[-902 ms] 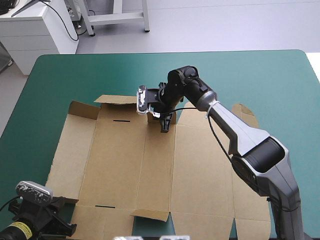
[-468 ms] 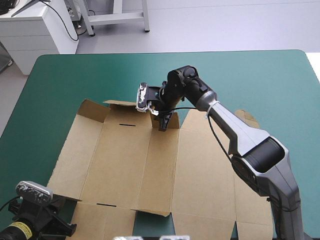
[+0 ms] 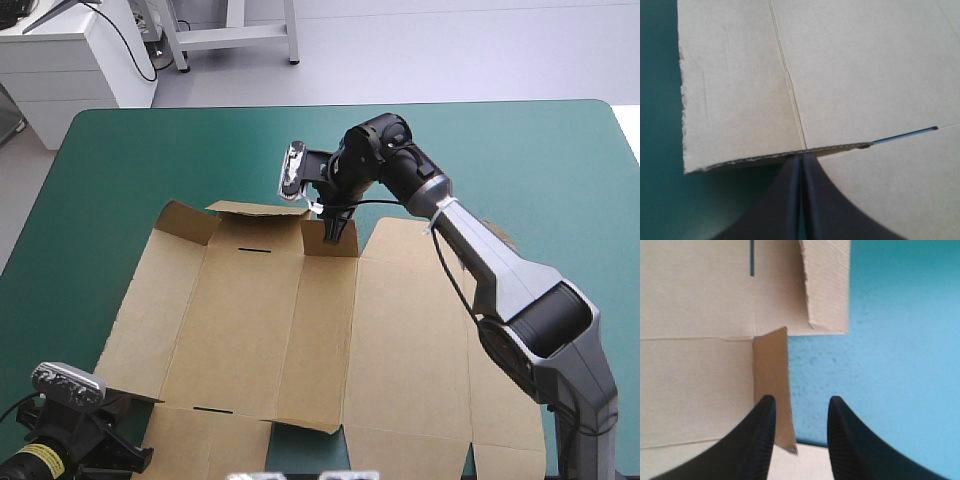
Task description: Fold the box
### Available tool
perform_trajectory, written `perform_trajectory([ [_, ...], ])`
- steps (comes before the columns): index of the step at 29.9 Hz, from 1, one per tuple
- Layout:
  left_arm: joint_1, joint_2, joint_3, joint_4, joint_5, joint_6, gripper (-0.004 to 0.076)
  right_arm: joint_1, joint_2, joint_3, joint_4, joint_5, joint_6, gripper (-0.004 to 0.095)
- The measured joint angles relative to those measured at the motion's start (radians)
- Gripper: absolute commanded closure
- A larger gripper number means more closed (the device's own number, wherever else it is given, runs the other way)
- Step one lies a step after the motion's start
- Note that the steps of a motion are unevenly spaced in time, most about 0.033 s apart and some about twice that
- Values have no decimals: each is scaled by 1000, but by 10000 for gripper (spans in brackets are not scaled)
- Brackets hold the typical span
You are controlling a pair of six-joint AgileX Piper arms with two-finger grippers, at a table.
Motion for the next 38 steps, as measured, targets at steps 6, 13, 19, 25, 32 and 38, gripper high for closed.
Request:
perform_trajectory([
  [6, 0, 0, 0, 1, 0, 0, 731, -55, -102, -3, -150, 37, 199, 586],
  [13, 0, 0, 0, 13, 0, -3, 731, -213, -236, 48, -151, 43, 363, 586],
  [19, 0, 0, -2, 84, -19, -75, 731, -349, -400, 190, -155, 44, 455, 586],
  [25, 0, 34, -71, 159, -105, -195, 731, -411, -560, 444, -154, 44, 488, 586],
  [32, 0, 256, -203, 175, -122, -206, 731, -444, -712, 696, -116, 33, 510, 586],
  [38, 0, 490, -335, 213, -151, -206, 731, -513, -860, 887, -102, -40, 540, 586],
])
